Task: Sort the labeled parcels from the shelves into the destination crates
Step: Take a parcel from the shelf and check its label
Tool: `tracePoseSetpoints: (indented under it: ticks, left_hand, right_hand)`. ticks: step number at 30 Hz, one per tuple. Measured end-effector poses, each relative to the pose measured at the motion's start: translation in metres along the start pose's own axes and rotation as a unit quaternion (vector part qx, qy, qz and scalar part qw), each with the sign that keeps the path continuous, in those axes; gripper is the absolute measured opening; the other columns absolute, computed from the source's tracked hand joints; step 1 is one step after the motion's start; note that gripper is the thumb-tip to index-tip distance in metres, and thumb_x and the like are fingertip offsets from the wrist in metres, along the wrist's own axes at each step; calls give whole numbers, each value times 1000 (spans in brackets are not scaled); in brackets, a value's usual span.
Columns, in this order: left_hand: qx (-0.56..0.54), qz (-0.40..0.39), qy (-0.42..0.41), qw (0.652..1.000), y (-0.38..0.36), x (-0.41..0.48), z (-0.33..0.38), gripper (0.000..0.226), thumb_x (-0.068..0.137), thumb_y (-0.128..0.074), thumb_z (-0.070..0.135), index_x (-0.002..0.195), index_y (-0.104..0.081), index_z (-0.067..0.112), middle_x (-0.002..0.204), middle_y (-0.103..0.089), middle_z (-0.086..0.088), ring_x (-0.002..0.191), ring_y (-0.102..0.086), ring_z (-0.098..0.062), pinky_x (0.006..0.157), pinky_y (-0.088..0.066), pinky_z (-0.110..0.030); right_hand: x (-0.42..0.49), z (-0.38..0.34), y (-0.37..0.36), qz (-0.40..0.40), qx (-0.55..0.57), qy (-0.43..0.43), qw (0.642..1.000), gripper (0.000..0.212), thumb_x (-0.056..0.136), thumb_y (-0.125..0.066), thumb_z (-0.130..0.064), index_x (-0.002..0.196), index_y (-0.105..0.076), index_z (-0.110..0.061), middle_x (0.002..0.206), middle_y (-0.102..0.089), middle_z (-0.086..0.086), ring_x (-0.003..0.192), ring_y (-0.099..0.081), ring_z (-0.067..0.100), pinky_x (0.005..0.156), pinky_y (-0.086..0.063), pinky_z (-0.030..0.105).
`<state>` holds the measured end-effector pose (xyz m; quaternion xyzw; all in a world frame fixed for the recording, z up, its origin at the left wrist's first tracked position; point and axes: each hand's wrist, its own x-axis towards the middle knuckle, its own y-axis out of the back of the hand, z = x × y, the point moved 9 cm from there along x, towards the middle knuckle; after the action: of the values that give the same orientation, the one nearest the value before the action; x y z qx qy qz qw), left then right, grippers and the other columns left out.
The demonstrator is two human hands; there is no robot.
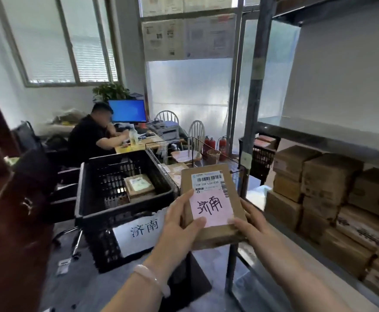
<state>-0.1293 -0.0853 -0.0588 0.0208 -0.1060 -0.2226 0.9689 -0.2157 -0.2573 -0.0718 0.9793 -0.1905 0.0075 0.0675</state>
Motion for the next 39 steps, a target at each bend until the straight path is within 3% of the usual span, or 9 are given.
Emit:
tracePoseSetpoints:
  ticks: [3,6,10,15,21,25,29,33,39]
  left_hand:
    - [11,57,-2,998,65,23,-9,57,94,-65,18,131,-46,56,142,-46,5,120,-55,-13,98,-54,-38]
    - [19,92,2,996,111,42,-20,56,94,-65,21,134,-45,55,142,-45,7,119,-55,-12,98,-54,-36]
    - [28,135,22,990,162,74,-43,55,95,-64,23,133,-43,57,141,-41,5,118,-53,-12,92,-56,-35]
    - [47,178,48,982,214,123,-79,55,93,-65,26,128,-41,62,139,-38,6,110,-52,-9,73,-54,-20]
    - [98,226,121,962,264,207,-132,59,91,-66,26,139,-43,50,145,-32,1,122,-47,-21,99,-47,-37]
    - [120,231,174,950,282,276,-167,61,90,-66,24,143,-43,43,148,-34,-2,125,-46,-22,103,-44,-37]
    - [126,228,208,943,287,341,-206,64,88,-68,19,145,-45,36,147,-36,-6,129,-45,-25,112,-39,-43]
    - [138,219,247,934,290,391,-243,64,88,-70,15,146,-47,31,146,-36,-11,130,-44,-26,116,-33,-38]
    - [138,234,279,921,295,431,-289,67,91,-67,15,149,-39,35,132,-25,-9,134,-30,-26,111,-19,-20]
  right_hand:
    - [32,-6,-58,-59,-19,25,998,62,69,-63,-64,127,-40,-65,116,-57,-40,105,-53,-20,77,-43,3]
    - [61,-4,-95,-99,-57,40,993,70,76,-66,-66,138,-34,-61,141,-45,-28,128,-44,-3,104,-40,27]
    - [113,-8,-120,-92,-147,70,982,80,63,-60,-84,134,-26,-69,148,-35,-25,136,-35,2,113,-34,43]
    - [182,-4,-146,-93,-201,120,968,76,68,-55,-83,134,-20,-72,145,-28,-38,137,-29,-3,113,-33,41]
    - [281,1,-175,-113,-214,135,961,77,69,-53,-79,138,-21,-66,134,-28,-45,134,-28,-6,104,-29,26]
    - [354,10,-180,-135,-241,119,954,76,69,-47,-82,137,-18,-69,145,-27,-33,140,-20,-1,114,-26,40]
    - [422,25,-180,-150,-247,105,951,67,78,-56,-70,136,-24,-68,141,-29,-34,131,-28,-8,103,-27,27]
    - [471,41,-179,-167,-257,105,946,67,79,-53,-71,137,-20,-68,127,-17,-56,124,-26,-19,100,-26,23]
    - [513,66,-174,-166,-263,79,947,65,76,-48,-76,135,-21,-71,131,-19,-50,127,-19,-19,104,-23,29]
